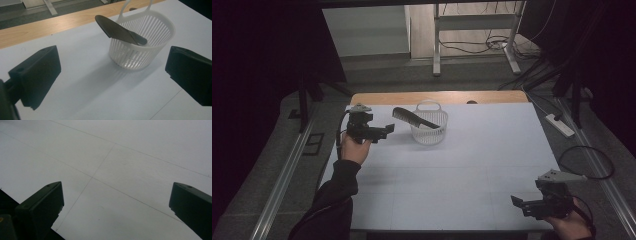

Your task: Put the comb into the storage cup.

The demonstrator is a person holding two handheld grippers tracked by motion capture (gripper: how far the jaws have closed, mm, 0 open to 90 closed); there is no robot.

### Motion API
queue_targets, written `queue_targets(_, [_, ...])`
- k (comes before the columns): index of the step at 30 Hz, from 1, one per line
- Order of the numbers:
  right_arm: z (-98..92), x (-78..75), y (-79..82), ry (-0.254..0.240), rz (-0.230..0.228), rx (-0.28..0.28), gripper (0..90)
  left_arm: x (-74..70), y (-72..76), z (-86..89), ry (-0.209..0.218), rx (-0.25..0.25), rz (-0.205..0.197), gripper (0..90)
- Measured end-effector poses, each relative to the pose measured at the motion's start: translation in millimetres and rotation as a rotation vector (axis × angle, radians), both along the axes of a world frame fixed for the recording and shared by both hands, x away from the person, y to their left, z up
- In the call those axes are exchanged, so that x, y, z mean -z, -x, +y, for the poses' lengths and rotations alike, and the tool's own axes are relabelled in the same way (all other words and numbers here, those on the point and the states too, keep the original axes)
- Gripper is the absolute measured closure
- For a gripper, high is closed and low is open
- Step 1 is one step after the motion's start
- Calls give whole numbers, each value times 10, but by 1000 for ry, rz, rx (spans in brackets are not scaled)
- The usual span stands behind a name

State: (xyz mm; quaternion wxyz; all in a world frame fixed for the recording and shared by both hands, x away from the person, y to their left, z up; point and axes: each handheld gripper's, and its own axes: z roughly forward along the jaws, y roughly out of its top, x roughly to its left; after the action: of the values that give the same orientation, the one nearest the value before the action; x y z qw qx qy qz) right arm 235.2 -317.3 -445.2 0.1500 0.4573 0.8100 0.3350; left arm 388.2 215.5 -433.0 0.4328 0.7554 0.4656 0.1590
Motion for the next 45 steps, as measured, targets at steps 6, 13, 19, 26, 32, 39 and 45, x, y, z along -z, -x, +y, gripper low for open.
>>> queue_targets(6, [3, 0, 0, 1, 1, -2, 0, 27, 38, 32, -6, 12, -4, 0])
queue_targets(13, [2, -1, -1, -2, 2, -2, 0, 38, 88, 43, 11, 34, -30, 0])
queue_targets(19, [0, -1, -2, -5, 3, 3, 0, 43, 128, 68, 35, 34, -40, 0])
queue_targets(26, [0, -2, -3, -3, 2, 8, 0, 65, 193, 66, 25, 33, -55, 0])
queue_targets(32, [3, -1, -1, 0, 1, 8, 0, 99, 229, 49, 10, 40, -50, 0])
queue_targets(39, [13, -2, 9, 13, -7, 5, 0, 154, 263, 26, 23, 49, -42, 0])
queue_targets(45, [17, -2, 13, 19, -8, 2, 0, 182, 288, 31, 22, 49, -32, 0])
